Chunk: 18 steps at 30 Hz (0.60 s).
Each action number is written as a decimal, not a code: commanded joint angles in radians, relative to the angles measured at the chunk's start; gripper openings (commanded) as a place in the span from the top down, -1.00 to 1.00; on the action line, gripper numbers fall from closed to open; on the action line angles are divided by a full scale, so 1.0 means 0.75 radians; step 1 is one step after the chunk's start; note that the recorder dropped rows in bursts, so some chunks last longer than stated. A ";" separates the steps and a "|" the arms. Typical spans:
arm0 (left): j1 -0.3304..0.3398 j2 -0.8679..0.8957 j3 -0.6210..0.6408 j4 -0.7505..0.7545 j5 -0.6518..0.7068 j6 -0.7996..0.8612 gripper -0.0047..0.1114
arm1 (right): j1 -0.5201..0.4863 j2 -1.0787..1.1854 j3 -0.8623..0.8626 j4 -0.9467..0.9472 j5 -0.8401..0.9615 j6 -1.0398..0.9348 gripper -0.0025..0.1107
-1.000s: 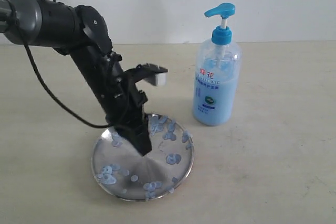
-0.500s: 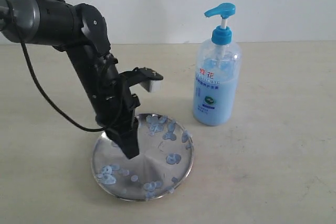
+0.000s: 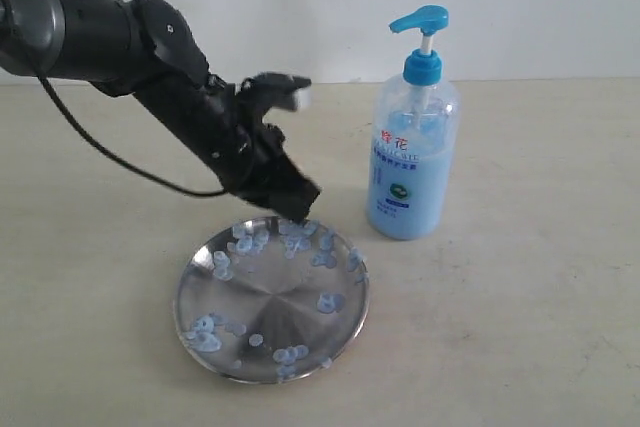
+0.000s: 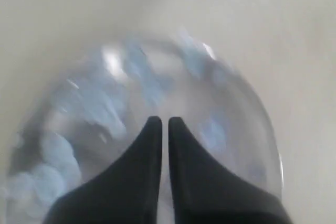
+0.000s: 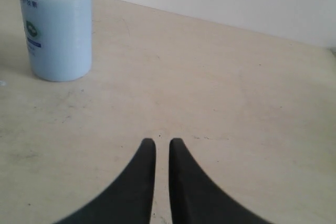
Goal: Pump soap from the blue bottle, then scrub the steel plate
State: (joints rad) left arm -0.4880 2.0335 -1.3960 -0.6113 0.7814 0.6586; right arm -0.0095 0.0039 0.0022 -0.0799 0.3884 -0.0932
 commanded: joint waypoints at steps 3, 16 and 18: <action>-0.045 0.014 -0.007 -0.086 0.147 0.293 0.84 | -0.002 -0.005 -0.003 -0.004 -0.008 0.002 0.96; -0.045 -0.667 0.431 0.652 -0.726 -0.299 0.84 | -0.002 -0.005 -0.003 -0.004 -0.008 0.002 0.96; -0.045 -0.906 0.615 0.644 -0.983 -0.302 0.84 | -0.002 -0.005 -0.003 -0.004 -0.008 0.002 0.96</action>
State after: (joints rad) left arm -0.5182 1.5651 -1.0969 -0.1257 0.3355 0.4520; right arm -0.0095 0.0039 0.0022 -0.0799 0.3884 -0.0932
